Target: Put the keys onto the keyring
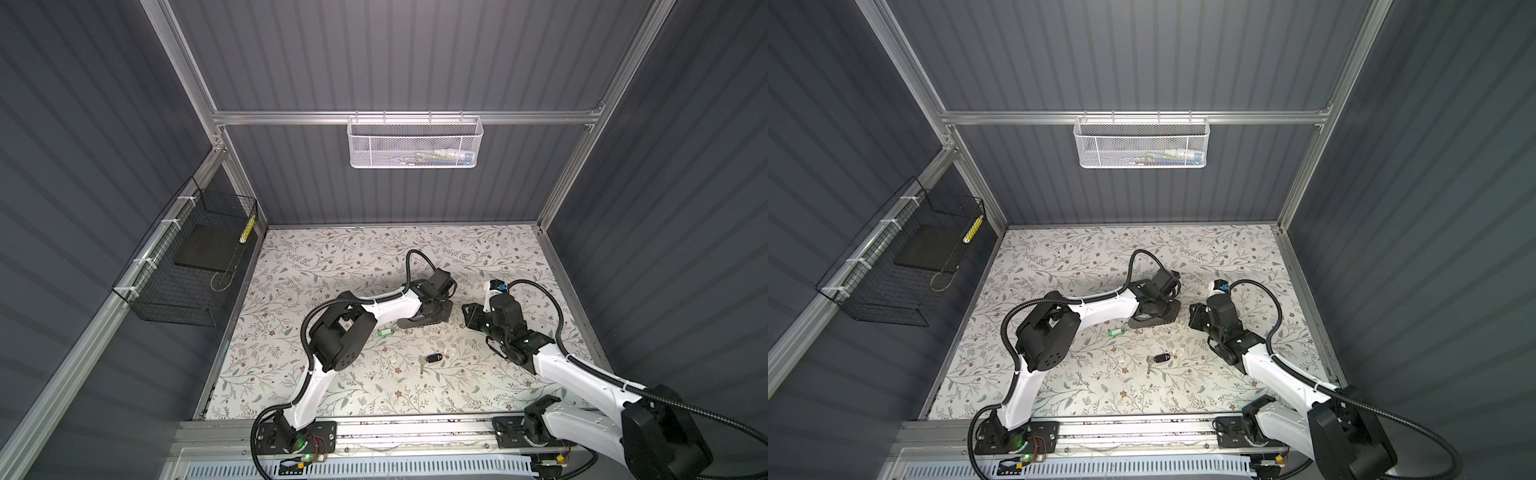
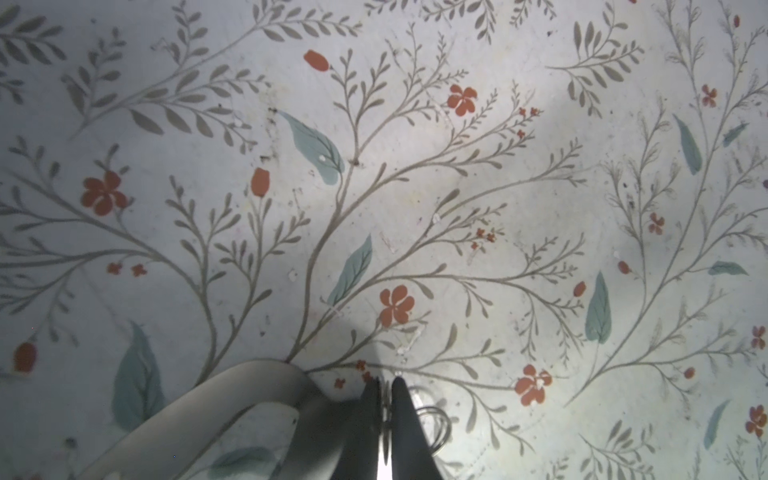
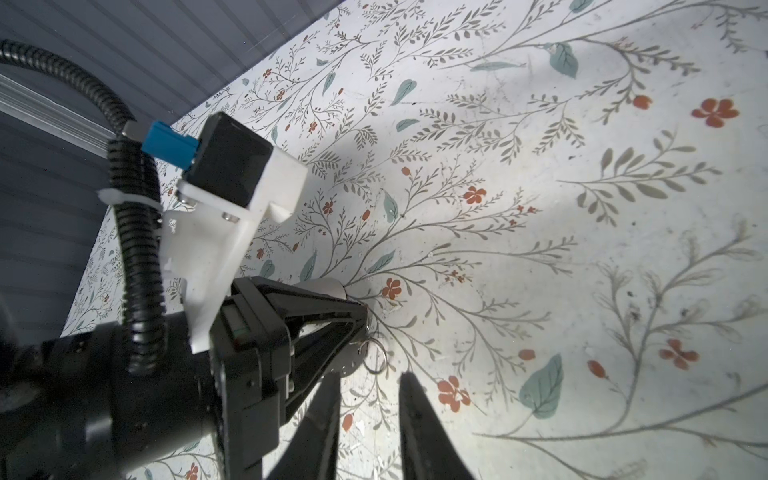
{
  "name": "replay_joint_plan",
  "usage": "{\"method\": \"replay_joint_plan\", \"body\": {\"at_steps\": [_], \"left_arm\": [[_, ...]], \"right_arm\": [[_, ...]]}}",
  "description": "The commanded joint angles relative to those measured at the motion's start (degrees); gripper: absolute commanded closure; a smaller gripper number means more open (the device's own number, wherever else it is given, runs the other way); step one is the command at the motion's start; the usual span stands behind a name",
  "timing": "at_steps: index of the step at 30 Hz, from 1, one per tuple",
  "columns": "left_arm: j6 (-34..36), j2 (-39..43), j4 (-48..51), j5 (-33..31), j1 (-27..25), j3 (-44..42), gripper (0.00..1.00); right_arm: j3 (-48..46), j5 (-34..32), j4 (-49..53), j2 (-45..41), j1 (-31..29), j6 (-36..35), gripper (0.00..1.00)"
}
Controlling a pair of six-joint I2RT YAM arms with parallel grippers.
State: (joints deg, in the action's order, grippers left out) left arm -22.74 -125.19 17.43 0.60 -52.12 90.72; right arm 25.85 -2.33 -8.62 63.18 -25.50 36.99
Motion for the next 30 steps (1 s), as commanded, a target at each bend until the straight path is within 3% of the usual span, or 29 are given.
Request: {"method": "replay_joint_plan", "body": {"at_steps": [1, 9, 16, 18, 19, 22, 30], "left_arm": [[0.87, 3.31, -1.88, 1.02, -0.43, -2.17, 0.91], [1.94, 4.56, -3.00, 1.74, -0.40, -3.00, 0.98], [10.73, 11.74, -5.90, 2.21, -0.36, -6.24, 1.00], [13.88, 14.51, -7.02, 3.26, -0.41, -7.67, 1.00], [15.47, 15.68, -7.72, 4.00, -0.42, -8.53, 1.00], [20.42, 20.04, -10.02, 6.12, -0.41, -13.00, 1.00], [34.03, 30.83, -15.39, 10.36, -0.40, -22.11, 1.00]], "right_arm": [[-0.02, 0.55, -0.61, -0.09, 0.27, -0.44, 0.74], [-0.53, 0.68, -0.96, -0.68, 0.49, -0.43, 0.74], [-2.10, 1.69, -2.71, -2.94, 0.54, -1.43, 0.71], [-3.10, 2.85, -4.30, -4.12, 0.46, -2.09, 0.61], [-3.51, 3.05, -4.75, -4.72, 0.41, -2.40, 0.49], [-5.14, 4.77, -7.48, -6.44, 0.20, -3.58, 0.02], [-5.33, 10.05, -10.80, -7.87, -0.34, -7.99, 0.01]]}}
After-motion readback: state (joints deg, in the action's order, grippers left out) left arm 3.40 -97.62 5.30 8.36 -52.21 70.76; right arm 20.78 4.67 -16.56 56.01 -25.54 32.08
